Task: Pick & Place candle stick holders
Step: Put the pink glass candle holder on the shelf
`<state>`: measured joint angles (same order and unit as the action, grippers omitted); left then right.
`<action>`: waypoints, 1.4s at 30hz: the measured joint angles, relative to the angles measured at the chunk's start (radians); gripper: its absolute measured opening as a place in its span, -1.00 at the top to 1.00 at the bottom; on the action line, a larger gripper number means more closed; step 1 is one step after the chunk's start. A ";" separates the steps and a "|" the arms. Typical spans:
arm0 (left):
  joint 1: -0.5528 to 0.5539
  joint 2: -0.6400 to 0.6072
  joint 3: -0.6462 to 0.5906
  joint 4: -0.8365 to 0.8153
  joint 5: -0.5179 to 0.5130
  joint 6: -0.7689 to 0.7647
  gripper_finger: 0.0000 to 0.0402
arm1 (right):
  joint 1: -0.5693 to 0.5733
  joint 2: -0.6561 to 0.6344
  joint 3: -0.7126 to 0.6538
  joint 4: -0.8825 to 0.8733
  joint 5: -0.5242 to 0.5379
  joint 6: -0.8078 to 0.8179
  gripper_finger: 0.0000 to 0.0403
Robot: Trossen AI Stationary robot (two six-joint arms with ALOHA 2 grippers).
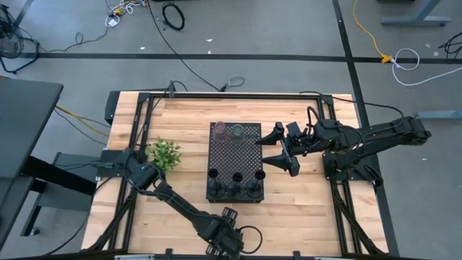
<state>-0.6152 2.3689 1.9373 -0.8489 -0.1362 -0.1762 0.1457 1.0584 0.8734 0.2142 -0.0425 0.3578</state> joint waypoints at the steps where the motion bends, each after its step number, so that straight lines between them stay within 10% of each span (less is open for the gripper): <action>1: 0.000 -0.002 0.000 0.000 -0.006 -0.004 -0.11 | 0.000 0.000 0.000 -0.001 0.000 0.000 -0.68; 7: 0.000 -0.005 0.000 -0.012 0.009 -0.066 0.29 | 0.000 0.000 0.000 -0.008 0.000 0.000 -0.68; 22: -0.050 -0.075 0.010 -0.072 -0.031 -0.119 0.31 | 0.000 0.000 0.000 -0.037 0.000 0.000 -0.68; 42: -0.238 -0.500 0.011 -0.038 -0.491 -0.073 0.32 | 0.000 0.000 0.000 -0.035 0.027 0.008 -0.68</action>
<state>-0.8530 1.8684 1.9488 -0.8868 -0.6271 -0.2491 0.1455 1.0588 0.8734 0.1787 -0.0158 0.3656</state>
